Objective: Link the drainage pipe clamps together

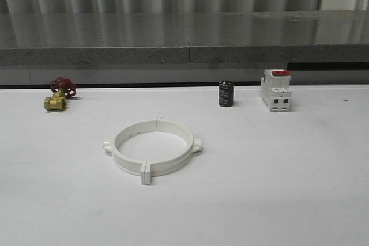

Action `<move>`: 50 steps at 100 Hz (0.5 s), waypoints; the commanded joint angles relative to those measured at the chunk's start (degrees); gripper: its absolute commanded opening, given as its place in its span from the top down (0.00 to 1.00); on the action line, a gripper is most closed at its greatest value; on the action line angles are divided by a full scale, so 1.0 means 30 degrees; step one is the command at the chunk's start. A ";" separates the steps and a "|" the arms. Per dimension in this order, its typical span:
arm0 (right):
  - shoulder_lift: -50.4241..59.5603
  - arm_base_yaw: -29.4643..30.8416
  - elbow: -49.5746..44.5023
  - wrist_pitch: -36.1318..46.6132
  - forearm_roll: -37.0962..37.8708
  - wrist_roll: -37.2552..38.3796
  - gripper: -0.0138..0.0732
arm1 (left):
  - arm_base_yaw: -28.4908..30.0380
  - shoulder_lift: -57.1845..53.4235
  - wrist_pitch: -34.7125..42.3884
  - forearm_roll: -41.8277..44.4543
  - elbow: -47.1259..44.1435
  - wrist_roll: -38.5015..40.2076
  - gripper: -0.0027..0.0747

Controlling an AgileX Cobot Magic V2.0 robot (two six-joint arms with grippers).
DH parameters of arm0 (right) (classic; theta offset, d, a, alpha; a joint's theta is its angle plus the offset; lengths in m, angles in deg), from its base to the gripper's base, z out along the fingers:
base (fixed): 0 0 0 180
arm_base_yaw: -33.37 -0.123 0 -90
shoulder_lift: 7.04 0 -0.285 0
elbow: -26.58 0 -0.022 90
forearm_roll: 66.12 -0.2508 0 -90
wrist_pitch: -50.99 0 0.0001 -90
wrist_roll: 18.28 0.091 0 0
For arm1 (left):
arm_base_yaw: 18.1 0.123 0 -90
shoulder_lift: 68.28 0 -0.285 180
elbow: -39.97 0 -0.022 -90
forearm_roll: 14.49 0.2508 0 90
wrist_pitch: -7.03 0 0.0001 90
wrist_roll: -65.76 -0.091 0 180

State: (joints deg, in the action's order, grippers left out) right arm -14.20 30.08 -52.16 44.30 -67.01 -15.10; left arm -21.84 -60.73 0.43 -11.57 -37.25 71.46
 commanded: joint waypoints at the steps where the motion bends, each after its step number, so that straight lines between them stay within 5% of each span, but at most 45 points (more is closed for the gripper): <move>1: 0.0344 0.0148 0.0309 0.1483 0.0058 -0.0005 0.92 | 0.0022 -0.0520 0.1751 0.0012 -0.0858 0.0192 0.99; 50: 0.0344 0.0148 0.0309 0.1483 0.0058 -0.0005 0.92 | 0.0022 -0.0520 0.1717 -0.0083 -0.0858 0.0192 0.99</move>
State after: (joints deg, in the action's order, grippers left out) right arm -14.20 30.08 -52.16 44.30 -67.01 -15.10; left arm -21.80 -60.73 0.57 -11.57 -37.25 71.58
